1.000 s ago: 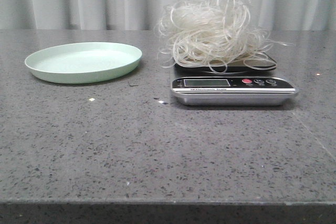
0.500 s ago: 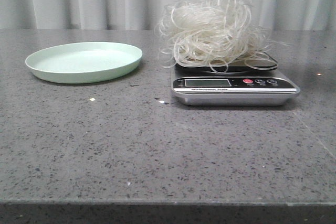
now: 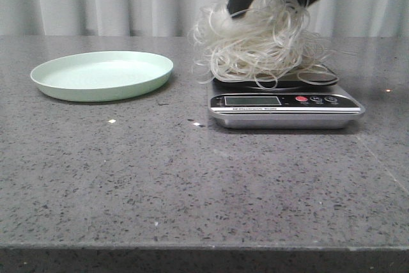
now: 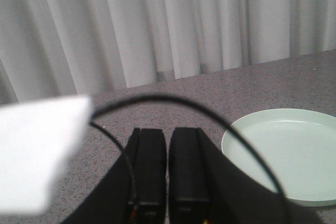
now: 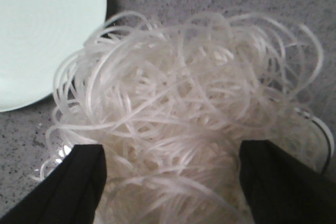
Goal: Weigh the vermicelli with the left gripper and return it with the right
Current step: 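Lower the right gripper onto the vermicelli on the scale and grasp it, then carry the vermicelli with the right gripper over the green plate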
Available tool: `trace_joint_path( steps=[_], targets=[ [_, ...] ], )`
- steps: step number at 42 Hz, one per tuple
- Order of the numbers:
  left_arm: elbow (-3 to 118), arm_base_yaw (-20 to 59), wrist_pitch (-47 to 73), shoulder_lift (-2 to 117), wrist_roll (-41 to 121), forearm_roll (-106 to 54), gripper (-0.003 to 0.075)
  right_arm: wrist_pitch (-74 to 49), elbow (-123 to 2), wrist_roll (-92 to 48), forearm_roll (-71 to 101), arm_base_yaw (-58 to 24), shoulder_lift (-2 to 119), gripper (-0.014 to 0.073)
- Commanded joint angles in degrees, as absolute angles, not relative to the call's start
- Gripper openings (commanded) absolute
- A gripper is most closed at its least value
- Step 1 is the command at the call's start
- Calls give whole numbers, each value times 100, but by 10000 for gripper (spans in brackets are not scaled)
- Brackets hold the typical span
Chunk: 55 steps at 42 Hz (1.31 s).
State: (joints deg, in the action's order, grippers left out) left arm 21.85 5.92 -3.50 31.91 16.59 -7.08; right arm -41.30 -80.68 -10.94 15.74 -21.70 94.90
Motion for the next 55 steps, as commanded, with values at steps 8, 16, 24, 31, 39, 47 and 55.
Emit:
trace_joint_path(
  steps=[8, 16, 24, 31, 39, 47, 55],
  targets=[
    [2341, 628, -792, 3197, 1668, -720, 137, -4316, -8280, -1168, 1665, -2174, 9803, 611],
    [2341, 628, -792, 3197, 1668, -720, 137, -4319, -8321, -1168, 1665, -2174, 9820, 455],
    [2341, 628, -792, 3197, 1668, -720, 137, -4394, -8408, -1168, 1665, -2174, 9816, 139],
    [2341, 628, -792, 3197, 1668, -720, 137, -4589, -8635, -1168, 1665, -2174, 9816, 158],
    [2341, 628, -792, 3197, 1668, -720, 137, -5027, -9068, -1168, 1665, -2174, 9809, 158],
    [2341, 628, -792, 3197, 1668, -720, 137, -5553, -9706, -1168, 1665, -2174, 9809, 158],
    [2341, 628, -792, 3197, 1668, -720, 137, -6020, -10490, -1168, 1681, -2181, 9809, 158]
  ],
)
